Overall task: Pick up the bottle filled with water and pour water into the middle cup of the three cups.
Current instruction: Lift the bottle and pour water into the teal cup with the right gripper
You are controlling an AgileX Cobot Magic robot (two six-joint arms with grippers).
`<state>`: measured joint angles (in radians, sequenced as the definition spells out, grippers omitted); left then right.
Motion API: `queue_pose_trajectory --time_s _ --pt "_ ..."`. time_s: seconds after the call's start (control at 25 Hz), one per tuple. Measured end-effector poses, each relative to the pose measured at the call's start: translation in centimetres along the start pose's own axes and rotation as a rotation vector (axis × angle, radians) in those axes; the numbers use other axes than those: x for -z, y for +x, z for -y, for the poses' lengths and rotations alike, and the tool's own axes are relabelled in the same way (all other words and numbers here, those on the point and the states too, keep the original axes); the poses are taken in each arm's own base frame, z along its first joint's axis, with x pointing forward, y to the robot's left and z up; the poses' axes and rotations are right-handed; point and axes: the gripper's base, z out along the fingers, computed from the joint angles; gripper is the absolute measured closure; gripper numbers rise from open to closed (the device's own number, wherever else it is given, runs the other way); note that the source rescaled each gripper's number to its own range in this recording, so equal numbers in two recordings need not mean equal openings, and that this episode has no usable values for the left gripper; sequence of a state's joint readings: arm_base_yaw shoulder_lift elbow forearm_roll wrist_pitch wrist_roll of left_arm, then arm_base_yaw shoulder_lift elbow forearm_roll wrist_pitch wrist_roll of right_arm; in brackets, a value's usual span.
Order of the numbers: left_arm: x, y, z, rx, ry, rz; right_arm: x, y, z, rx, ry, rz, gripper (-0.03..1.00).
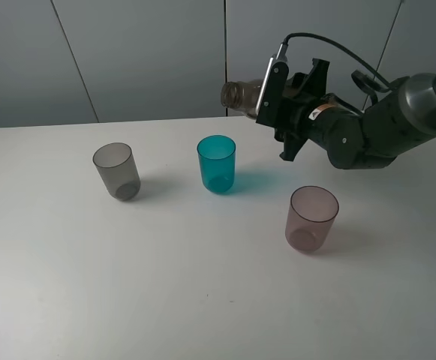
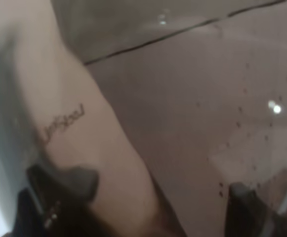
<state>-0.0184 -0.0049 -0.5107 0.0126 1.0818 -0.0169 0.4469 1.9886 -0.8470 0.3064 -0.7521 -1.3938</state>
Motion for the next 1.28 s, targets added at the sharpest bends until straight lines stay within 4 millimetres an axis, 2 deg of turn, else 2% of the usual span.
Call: queue_pose_trajectory --time_s 0.4,1.28 --pt "0.0 0.0 0.0 0.002 0.0 0.0 0.0 0.01 0.0 0.169 0.0 -0.001 0.97" --pt "0.0 0.0 0.0 0.002 0.0 0.0 0.0 0.11 0.07 0.312 0.006 -0.013 0.97"
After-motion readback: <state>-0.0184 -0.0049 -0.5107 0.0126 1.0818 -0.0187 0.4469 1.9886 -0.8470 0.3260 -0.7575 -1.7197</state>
